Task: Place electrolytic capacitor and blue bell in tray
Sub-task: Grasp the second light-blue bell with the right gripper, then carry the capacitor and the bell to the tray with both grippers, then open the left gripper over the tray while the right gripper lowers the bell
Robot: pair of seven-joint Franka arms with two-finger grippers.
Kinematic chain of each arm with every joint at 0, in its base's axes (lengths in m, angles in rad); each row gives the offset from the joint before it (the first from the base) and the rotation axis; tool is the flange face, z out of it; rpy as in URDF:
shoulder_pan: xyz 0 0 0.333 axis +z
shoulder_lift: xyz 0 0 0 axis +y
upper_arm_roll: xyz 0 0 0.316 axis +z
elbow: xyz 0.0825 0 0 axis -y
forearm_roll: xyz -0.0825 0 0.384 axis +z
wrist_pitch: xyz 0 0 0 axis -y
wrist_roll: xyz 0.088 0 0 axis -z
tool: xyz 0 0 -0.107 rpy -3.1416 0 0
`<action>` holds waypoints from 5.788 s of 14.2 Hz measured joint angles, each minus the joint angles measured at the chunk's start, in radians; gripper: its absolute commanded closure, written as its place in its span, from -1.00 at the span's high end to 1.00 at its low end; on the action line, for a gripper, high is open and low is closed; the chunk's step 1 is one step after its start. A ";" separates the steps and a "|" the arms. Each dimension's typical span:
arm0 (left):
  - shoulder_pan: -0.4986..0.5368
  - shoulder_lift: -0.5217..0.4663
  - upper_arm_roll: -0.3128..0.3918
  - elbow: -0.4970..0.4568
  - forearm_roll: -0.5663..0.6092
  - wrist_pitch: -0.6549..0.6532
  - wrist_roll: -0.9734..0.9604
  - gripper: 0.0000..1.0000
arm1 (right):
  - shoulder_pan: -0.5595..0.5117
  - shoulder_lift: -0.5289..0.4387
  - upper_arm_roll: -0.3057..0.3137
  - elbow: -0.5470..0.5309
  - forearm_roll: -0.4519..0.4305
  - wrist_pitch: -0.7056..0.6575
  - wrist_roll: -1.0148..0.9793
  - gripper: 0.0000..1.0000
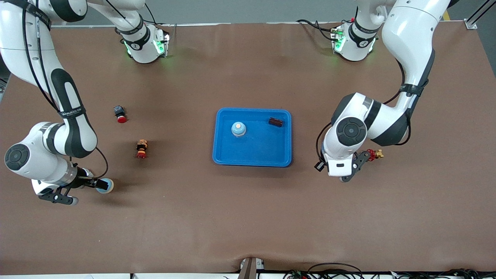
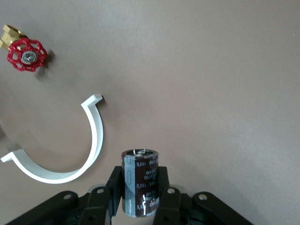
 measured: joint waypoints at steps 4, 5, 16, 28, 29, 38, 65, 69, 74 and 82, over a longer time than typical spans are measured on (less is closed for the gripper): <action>0.023 0.000 0.001 0.004 0.000 -0.025 0.044 -1.00 | 0.000 0.005 0.000 -0.029 -0.001 0.045 -0.015 1.00; 0.023 0.000 0.001 0.004 0.000 -0.027 0.046 -1.00 | 0.000 0.007 -0.001 -0.034 -0.004 0.054 -0.018 1.00; 0.037 -0.004 0.001 0.015 0.027 -0.100 0.054 -1.00 | -0.012 0.056 -0.006 -0.040 -0.025 0.119 -0.021 1.00; 0.055 -0.010 0.001 0.021 0.039 -0.124 0.057 -1.00 | 0.007 0.045 0.008 -0.018 -0.025 0.022 0.045 -1.00; 0.053 -0.010 0.000 0.022 0.039 -0.124 0.057 -1.00 | 0.021 0.031 0.011 -0.005 -0.025 -0.025 0.072 -1.00; -0.021 0.017 -0.014 0.023 -0.043 -0.072 -0.089 -1.00 | 0.213 -0.147 0.027 0.024 -0.018 -0.305 0.477 -1.00; -0.196 0.016 0.000 0.076 -0.040 0.159 -0.197 1.00 | 0.791 -0.086 0.025 -0.038 -0.007 -0.062 1.437 -1.00; -0.107 -0.017 0.000 0.165 -0.040 0.009 0.092 1.00 | 0.795 -0.054 0.024 -0.030 -0.041 -0.043 1.472 -1.00; -0.047 -0.034 0.000 0.199 -0.040 -0.082 0.389 1.00 | 0.804 -0.008 0.024 -0.011 -0.050 0.007 1.498 -1.00; 0.057 -0.146 0.001 0.232 -0.040 -0.175 0.583 1.00 | 0.828 0.028 0.023 -0.001 -0.065 0.032 1.540 -1.00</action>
